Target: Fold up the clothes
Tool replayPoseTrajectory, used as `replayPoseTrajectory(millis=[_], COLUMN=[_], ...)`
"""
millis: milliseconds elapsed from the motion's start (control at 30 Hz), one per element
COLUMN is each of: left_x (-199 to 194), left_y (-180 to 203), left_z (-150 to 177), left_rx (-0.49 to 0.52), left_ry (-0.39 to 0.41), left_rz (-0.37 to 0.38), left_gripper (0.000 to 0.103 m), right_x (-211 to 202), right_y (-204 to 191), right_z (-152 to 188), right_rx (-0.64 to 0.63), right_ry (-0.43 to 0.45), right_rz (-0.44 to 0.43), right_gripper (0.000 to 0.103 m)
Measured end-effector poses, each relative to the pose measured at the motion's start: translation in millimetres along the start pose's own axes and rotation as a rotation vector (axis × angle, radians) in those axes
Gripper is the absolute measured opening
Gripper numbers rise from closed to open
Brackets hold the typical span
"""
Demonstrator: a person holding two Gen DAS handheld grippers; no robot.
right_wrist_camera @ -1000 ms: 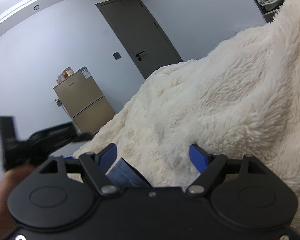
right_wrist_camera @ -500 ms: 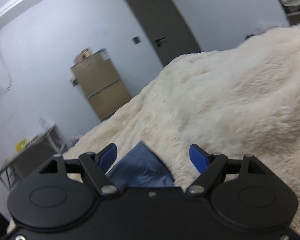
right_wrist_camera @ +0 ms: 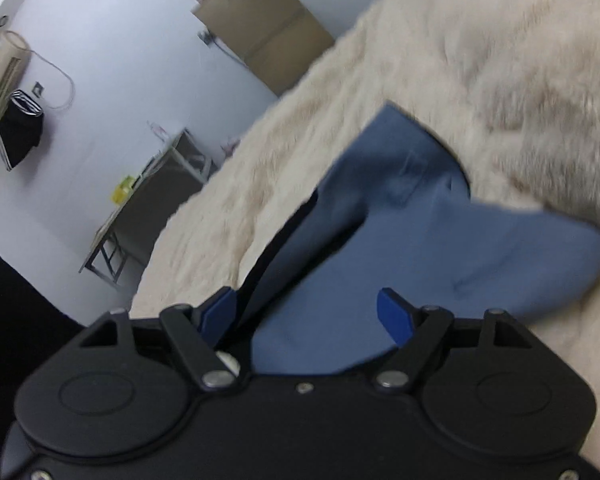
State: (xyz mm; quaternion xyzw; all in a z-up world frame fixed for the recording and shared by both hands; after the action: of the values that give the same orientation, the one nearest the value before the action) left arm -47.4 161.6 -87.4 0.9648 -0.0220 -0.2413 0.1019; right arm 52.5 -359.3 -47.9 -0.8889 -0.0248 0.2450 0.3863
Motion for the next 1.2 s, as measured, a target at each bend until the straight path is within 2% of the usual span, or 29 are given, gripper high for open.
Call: replayPoseTrajectory(millis=[100, 200, 267, 367, 400, 433, 467, 533, 600, 667, 767, 867, 900, 933, 967, 1067, 1100, 1200], left_x=[-6.9, -4.6, 0.2, 7.7, 11.4, 16.5, 22.2, 30.8, 34.8, 38.2, 41.0, 45.5, 47.0, 48.6, 49.9, 53.4, 54.5, 62.5], left_y=[-5.8, -10.2, -3.5, 4.0, 4.1, 5.4, 6.3, 6.0, 4.4, 1.6, 2.6, 4.8, 4.7, 2.9, -0.1, -9.4, -11.7, -26.3], left_z=[-10.5, -14.6, -17.4, -11.9, -7.9, -2.4, 3.6, 12.0, 15.4, 16.9, 17.0, 18.4, 19.0, 19.9, 20.6, 20.9, 20.6, 9.8], left_rx=[-0.078, -0.132, -0.134, -0.126, -0.124, -0.122, -0.122, -0.111, -0.111, -0.129, -0.127, -0.134, -0.145, -0.168, -0.199, -0.270, -0.282, -0.300], left_ry=[0.032, 0.015, 0.011, -0.025, -0.038, -0.064, -0.091, -0.122, -0.132, -0.144, -0.146, -0.163, -0.169, -0.176, -0.181, -0.187, -0.189, -0.170], left_rz=[0.042, 0.066, 0.073, 0.088, 0.089, 0.092, 0.090, 0.070, 0.050, 0.034, 0.031, 0.041, 0.045, 0.049, 0.054, 0.065, 0.067, 0.043], left_gripper=[0.101, 0.101, 0.101, 0.101, 0.101, 0.101, 0.101, 0.101, 0.101, 0.101, 0.101, 0.101, 0.101, 0.101, 0.101, 0.101, 0.101, 0.101], right_x=[-12.0, -18.6, -15.9, -4.0, 0.3, 5.6, 10.0, 5.1, -18.0, -45.4, -89.6, -108.4, -117.4, -128.4, -136.9, -155.5, -156.4, -135.5], right_y=[-7.8, 3.8, 11.9, 24.9, 29.0, 33.6, 37.9, 38.8, 17.3, -5.5, -9.3, 9.7, 18.8, 27.7, 32.8, 39.6, 37.0, 21.4], right_z=[15.7, 37.0, 40.0, 34.5, 32.9, 31.5, 30.3, 27.8, 16.8, 3.2, -16.5, -29.5, -28.6, -25.9, -22.8, -15.6, -13.4, -15.2], right_rx=[0.088, 0.249, 0.305, 0.348, 0.354, 0.352, 0.349, 0.363, 0.268, 0.145, 0.101, 0.104, 0.118, 0.127, 0.129, 0.140, 0.138, 0.054], right_ry=[-0.033, -0.041, -0.013, 0.072, 0.081, 0.077, 0.072, 0.091, 0.142, 0.192, 0.246, 0.231, 0.234, 0.249, 0.263, 0.321, 0.348, 0.352], right_rz=[0.103, 0.170, 0.235, 0.248, 0.248, 0.258, 0.267, 0.235, 0.184, 0.146, 0.162, 0.199, 0.205, 0.220, 0.231, 0.219, 0.202, 0.140], right_gripper=[0.077, 0.077, 0.077, 0.071, 0.059, 0.030, 0.012, 0.003, 0.002, 0.002, 0.007, 0.027, 0.037, 0.047, 0.052, 0.058, 0.063, 0.065])
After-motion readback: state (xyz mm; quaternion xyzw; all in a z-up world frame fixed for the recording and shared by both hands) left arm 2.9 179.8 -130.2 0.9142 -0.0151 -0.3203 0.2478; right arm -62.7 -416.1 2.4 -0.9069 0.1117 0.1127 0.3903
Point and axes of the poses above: each gripper's, at about its wrist camera, not at the fingertips, and x roughly the way its jaws point, y to its right, z to its underside, the point moved 3 cm from there along x, roughly the way its jaws point, and after that the axes turned 7 degrees about -z, right-handed, at the moved point
